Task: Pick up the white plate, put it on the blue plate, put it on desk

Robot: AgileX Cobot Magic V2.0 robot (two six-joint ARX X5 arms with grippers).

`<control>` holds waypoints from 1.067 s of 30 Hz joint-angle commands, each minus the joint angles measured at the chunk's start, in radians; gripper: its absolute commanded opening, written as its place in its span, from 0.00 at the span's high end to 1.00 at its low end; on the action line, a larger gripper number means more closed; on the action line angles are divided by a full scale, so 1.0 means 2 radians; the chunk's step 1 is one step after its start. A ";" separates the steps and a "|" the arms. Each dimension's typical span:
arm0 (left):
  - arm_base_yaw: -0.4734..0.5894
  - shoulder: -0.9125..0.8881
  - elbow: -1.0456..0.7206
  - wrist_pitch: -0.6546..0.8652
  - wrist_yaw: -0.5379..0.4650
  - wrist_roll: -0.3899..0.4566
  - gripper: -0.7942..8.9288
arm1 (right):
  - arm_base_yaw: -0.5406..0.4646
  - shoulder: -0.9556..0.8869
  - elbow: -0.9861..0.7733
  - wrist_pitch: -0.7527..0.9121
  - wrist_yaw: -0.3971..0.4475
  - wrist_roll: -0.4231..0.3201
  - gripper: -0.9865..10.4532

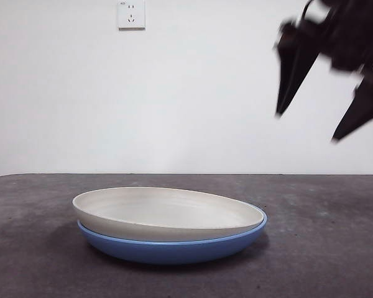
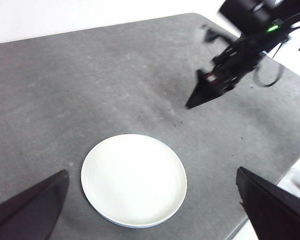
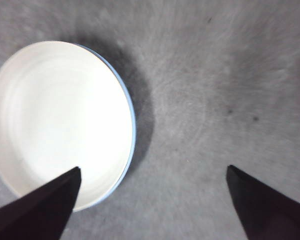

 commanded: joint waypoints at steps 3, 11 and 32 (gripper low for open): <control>-0.004 0.002 0.005 0.009 0.000 -0.002 0.27 | 0.001 -0.096 0.011 -0.034 0.024 -0.020 0.42; -0.004 0.002 0.005 0.009 0.000 -0.002 0.27 | 0.002 -0.249 0.011 -0.060 0.023 -0.046 0.43; -0.004 0.002 0.005 0.009 0.000 -0.001 0.31 | 0.002 -0.406 0.011 -0.077 0.022 -0.081 0.46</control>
